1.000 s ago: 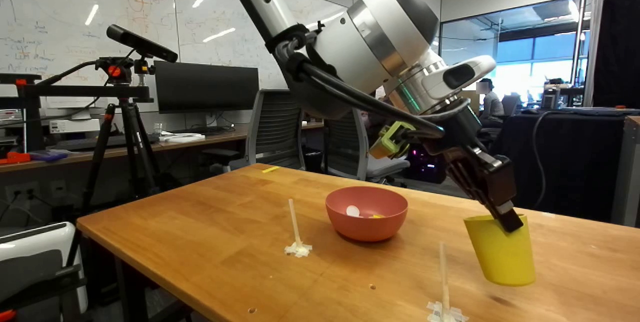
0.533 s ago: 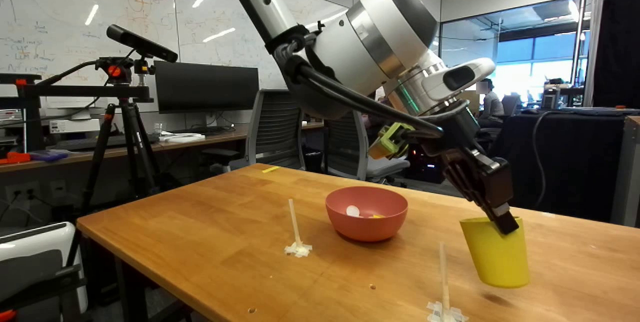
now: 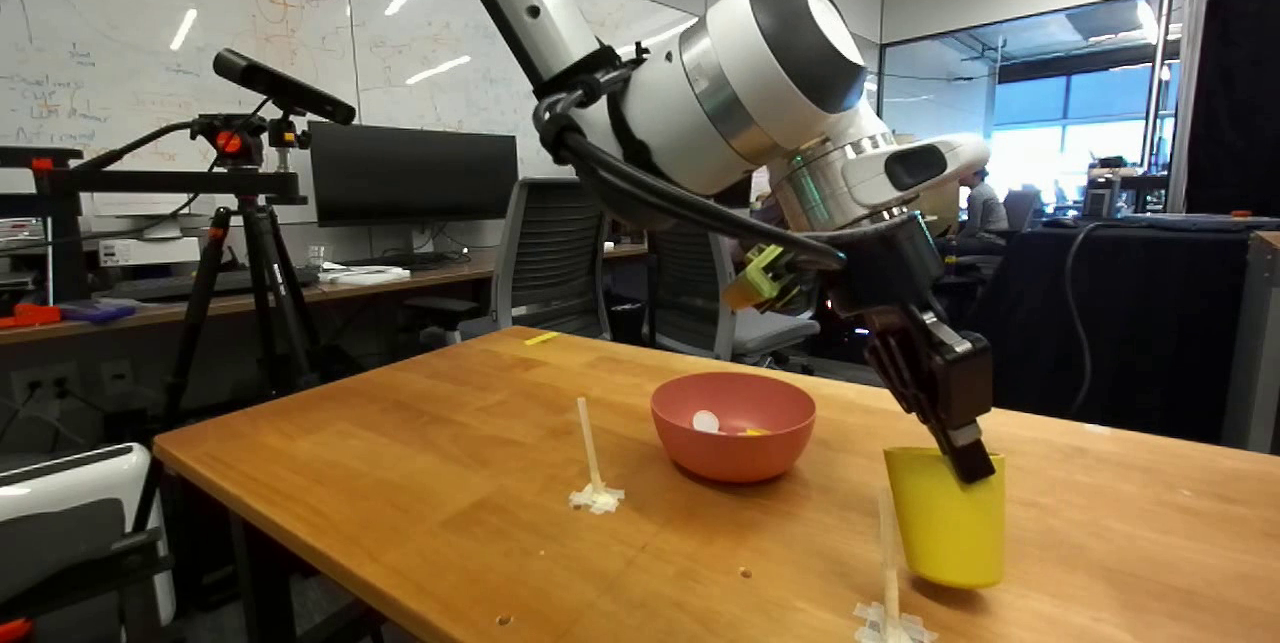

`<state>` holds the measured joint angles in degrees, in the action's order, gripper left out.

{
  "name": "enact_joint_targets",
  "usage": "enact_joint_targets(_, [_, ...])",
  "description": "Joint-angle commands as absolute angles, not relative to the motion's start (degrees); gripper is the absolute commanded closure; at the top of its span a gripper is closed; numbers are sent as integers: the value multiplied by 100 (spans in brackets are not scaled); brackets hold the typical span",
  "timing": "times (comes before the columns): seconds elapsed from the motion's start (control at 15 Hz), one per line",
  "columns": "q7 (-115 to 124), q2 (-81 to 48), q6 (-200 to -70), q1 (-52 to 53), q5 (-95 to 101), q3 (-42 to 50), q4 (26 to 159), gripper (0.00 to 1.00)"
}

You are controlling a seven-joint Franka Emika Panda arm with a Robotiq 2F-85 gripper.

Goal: Pour the contents in the yellow cup into the pink bowl

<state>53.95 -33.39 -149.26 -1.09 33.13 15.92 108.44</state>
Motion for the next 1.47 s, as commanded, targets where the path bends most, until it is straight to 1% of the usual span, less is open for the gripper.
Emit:
enact_joint_targets(0.0, [4939, -3324, -14767, -25, 2948, 1666, 10756, 99])
enact_joint_targets(0.33, [4670, -3333, -14716, 50, 2784, 1754, 10741, 98])
enact_joint_targets(0.4, [4639, -3336, -14709, 62, 2786, 1770, 10738, 85])
enact_joint_targets(0.47, [4612, -3337, -14703, 70, 2787, 1781, 10735, 83])
enact_joint_targets(0.53, [4591, -3339, -14698, 80, 2797, 1796, 10732, 68])
enact_joint_targets(0.6, [4568, -3342, -14700, 86, 2802, 1806, 10729, 62])
enact_joint_targets(0.67, [4559, -3343, -14703, 91, 2807, 1816, 10727, 66])
enact_joint_targets(0.73, [4545, -3344, -14704, 96, 2811, 1824, 10726, 60])
enact_joint_targets(0.8, [4523, -3344, -14705, 98, 2814, 1829, 10726, 50])
enact_joint_targets(1.0, [4466, -3345, -14710, 103, 2816, 1838, 10725, 29])
enact_joint_targets(1.07, [4446, -3343, -14701, 102, 2804, 1836, 10726, 24])
enact_joint_targets(1.13, [4390, -3334, -14669, 90, 2779, 1818, 10728, 10])
enact_joint_targets(1.2, [4357, -3331, -14651, 89, 2774, 1815, 10727, 2])
enact_joint_targets(1.27, [4330, -3336, -14661, 92, 2795, 1823, 10726, 0])
enact_joint_targets(1.4, [4217, -3347, -14738, 86, 2868, 1841, 10725, 0])
